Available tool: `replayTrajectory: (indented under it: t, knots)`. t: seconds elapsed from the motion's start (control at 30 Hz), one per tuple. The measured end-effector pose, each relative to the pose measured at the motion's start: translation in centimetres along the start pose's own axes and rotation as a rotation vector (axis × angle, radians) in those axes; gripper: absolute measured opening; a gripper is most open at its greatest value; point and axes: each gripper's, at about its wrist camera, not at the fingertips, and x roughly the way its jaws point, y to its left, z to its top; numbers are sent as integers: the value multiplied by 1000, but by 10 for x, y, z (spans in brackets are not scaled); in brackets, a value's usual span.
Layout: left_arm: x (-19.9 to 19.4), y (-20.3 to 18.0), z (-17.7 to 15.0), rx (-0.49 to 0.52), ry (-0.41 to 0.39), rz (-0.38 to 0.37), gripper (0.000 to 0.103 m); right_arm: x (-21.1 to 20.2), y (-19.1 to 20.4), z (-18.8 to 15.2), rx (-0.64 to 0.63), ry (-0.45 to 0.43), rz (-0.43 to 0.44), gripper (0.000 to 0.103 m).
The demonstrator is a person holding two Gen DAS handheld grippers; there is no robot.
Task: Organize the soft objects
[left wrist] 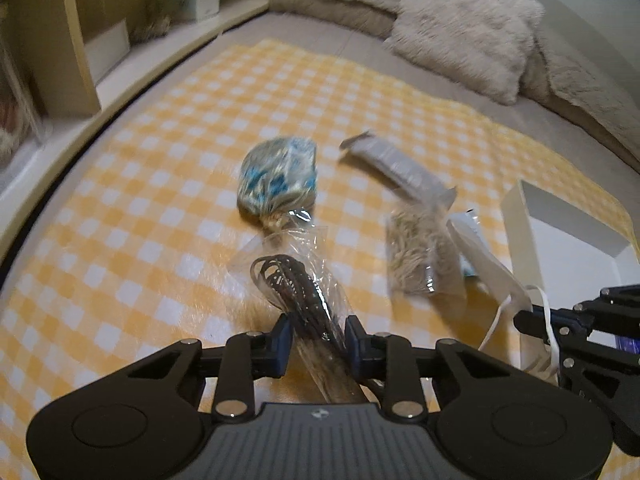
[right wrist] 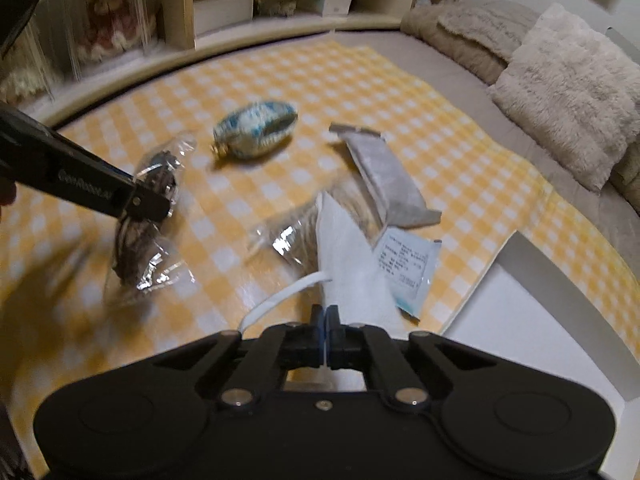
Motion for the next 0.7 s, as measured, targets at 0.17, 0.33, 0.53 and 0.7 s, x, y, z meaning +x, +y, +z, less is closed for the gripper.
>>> replayTrajectory:
  t: [0.17, 0.33, 0.53, 0.7]
  knots:
    - [-20, -8, -2, 55, -53, 3, 29, -23, 4, 4, 22, -57, 1, 1]
    - [-39, -16, -3, 104, -111, 5, 29, -50, 5, 7, 55, -131, -6, 1]
    - [-62, -31, -4, 150, -187, -19, 29, -80, -1, 9, 110, -215, -22, 1]
    - [-73, -46, -5, 179, -222, -47, 29, -96, -6, 5, 143, -253, -33, 0]
